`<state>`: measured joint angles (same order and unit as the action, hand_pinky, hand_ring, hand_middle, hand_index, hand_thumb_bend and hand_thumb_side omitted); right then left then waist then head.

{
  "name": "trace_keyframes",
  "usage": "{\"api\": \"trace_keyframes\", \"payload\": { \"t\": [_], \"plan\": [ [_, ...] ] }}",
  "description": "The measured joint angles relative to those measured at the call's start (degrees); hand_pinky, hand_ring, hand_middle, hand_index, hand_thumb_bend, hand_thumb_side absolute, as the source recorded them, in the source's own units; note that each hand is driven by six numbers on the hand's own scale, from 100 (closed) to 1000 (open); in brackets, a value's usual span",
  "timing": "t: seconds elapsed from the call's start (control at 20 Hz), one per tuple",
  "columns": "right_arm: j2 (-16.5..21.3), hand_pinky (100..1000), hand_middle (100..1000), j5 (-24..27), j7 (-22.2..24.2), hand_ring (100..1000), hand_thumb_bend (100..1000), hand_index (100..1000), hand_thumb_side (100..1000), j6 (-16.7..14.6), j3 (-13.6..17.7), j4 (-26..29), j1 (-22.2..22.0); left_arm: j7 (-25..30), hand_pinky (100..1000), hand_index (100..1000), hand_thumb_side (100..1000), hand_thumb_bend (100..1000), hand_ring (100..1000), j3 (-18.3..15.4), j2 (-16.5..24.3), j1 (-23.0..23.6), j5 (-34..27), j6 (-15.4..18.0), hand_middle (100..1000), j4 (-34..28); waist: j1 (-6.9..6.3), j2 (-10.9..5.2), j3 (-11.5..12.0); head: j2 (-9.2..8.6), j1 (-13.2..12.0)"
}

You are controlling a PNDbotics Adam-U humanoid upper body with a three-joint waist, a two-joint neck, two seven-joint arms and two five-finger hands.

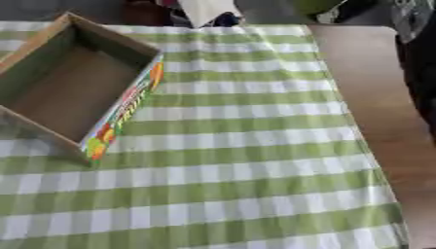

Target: Pick up objects on the table and place them in the box.

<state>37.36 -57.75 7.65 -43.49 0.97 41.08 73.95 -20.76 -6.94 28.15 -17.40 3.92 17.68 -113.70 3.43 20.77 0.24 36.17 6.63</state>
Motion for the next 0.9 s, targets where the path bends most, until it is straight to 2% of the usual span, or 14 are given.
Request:
{"api": "trace_keyframes", "payload": {
  "t": [0.05,0.15,0.3,0.45,0.6,0.65,0.7,0.75,0.9],
  "plan": [
    [-0.01,669,565,0.0,-0.46,686,441,518,410,0.14,-0.38,0.47,0.03,0.0,659,740,620,100,673,0.0,0.0,0.0,-0.03,0.0,606,0.0,0.0,0.0,0.08,0.02,0.0],
    [-0.53,668,558,0.36,-2.14,686,441,506,417,0.7,-1.66,1.73,0.51,-0.01,659,740,620,100,673,0.0,0.0,0.0,-0.14,0.0,606,0.0,0.07,-0.01,0.31,0.04,0.0],
    [-2.74,665,549,1.31,-4.06,681,441,492,401,1.75,-4.19,3.35,1.86,-0.01,659,740,620,100,673,0.0,0.0,0.0,-0.31,-0.01,605,0.0,0.29,-0.17,0.6,0.07,0.1],
    [-5.77,667,540,2.56,-4.28,675,412,478,332,2.21,-6.11,4.42,3.04,-0.01,659,740,620,100,672,0.01,0.0,-0.1,-0.49,-0.01,605,0.0,0.23,-0.33,0.89,0.09,0.55],
    [-10.08,672,536,3.54,-3.55,675,393,473,307,2.8,-7.21,5.92,3.81,0.0,659,740,621,100,672,0.03,-0.02,-0.32,-0.7,0.01,604,0.0,0.23,-0.33,1.28,0.09,1.09],
    [-11.69,676,533,3.64,-3.19,674,411,470,315,3.13,-7.51,6.45,3.9,0.0,659,740,621,100,672,0.03,-0.03,-0.35,-0.75,0.01,604,0.0,0.22,-0.33,1.41,0.1,1.24],
    [-13.35,677,531,3.66,-2.78,671,360,468,284,3.5,-7.78,6.99,3.94,0.01,658,740,621,100,672,0.03,-0.04,-0.41,-0.84,0.01,604,0.0,0.22,-0.33,1.52,0.1,1.44],
    [-15.08,670,522,3.63,-2.32,655,373,465,299,3.92,-8.04,7.51,3.94,0.01,658,740,621,100,672,0.04,-0.06,-0.56,-0.91,0.02,604,0.0,0.22,-0.33,1.65,0.1,1.61],
    [-20.04,666,512,1.47,-1.64,643,371,467,286,5.95,-8.43,8.93,3.81,0.01,657,739,622,100,668,0.05,-0.16,-0.88,-1.11,0.03,603,0.0,0.22,-0.33,2.06,0.1,2.08]
  ]
}}
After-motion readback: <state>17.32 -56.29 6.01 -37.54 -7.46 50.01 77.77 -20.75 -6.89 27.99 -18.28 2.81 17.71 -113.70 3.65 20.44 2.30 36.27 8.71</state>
